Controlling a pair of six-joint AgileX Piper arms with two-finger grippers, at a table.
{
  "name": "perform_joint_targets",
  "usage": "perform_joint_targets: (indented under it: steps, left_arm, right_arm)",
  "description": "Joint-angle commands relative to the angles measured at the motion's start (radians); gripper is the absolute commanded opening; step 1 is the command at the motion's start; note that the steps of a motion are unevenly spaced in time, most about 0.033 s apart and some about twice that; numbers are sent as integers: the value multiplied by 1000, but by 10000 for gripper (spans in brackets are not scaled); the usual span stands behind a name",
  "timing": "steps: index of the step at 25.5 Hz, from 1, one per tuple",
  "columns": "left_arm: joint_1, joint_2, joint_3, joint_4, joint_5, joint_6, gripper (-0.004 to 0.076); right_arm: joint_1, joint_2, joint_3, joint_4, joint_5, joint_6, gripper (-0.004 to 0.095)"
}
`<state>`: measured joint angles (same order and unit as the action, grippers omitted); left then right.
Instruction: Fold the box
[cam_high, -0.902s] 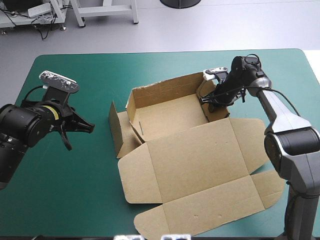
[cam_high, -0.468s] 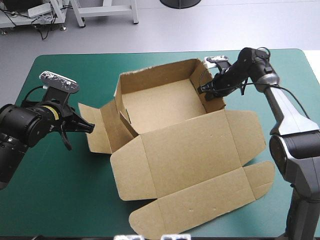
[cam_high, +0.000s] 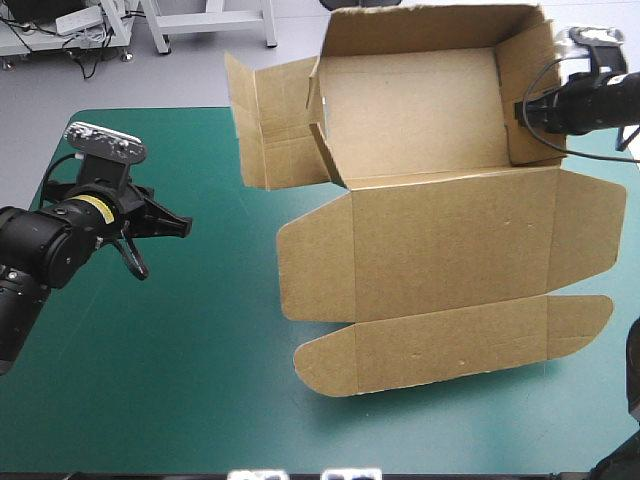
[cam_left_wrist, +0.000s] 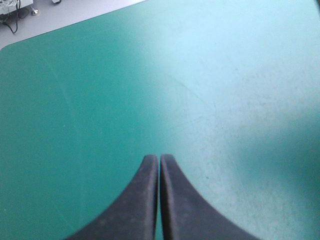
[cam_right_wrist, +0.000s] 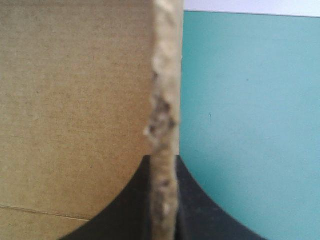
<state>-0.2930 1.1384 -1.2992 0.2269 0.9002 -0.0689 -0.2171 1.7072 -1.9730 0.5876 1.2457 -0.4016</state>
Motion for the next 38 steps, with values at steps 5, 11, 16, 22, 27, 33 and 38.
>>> perform_joint_targets:
  steps: [5, 11, 16, 22, 27, 33, 38]
  left_arm:
    - [264, 11, -27, -461, -175, 331, 15]
    - [499, 152, -27, -1150, 11, 828, 15]
    - [523, 294, -27, -1392, 172, 1012, 15]
    - [512, 410, -27, -1807, 403, 1183, 15]
    - [501, 404, -27, -1811, 403, 1177, 15]
    - [395, 404, -28, -1810, 403, 1159, 15]
    - [333, 402, -39, -1810, 403, 1161, 38]
  right_arm:
    - [-58, -94, -29, 123, 14, -46, -20]
    - [-57, -94, -29, 267, 14, -83, -20]
    - [-52, -94, -29, 292, 14, -94, -20]
    - [48, -94, -29, 282, 12, -118, -20]
    - [96, -94, -29, 208, 12, -106, -20]
    - [104, -81, -29, 179, 6, -89, -20]
    - [104, -47, -29, 133, -1, -59, -20]
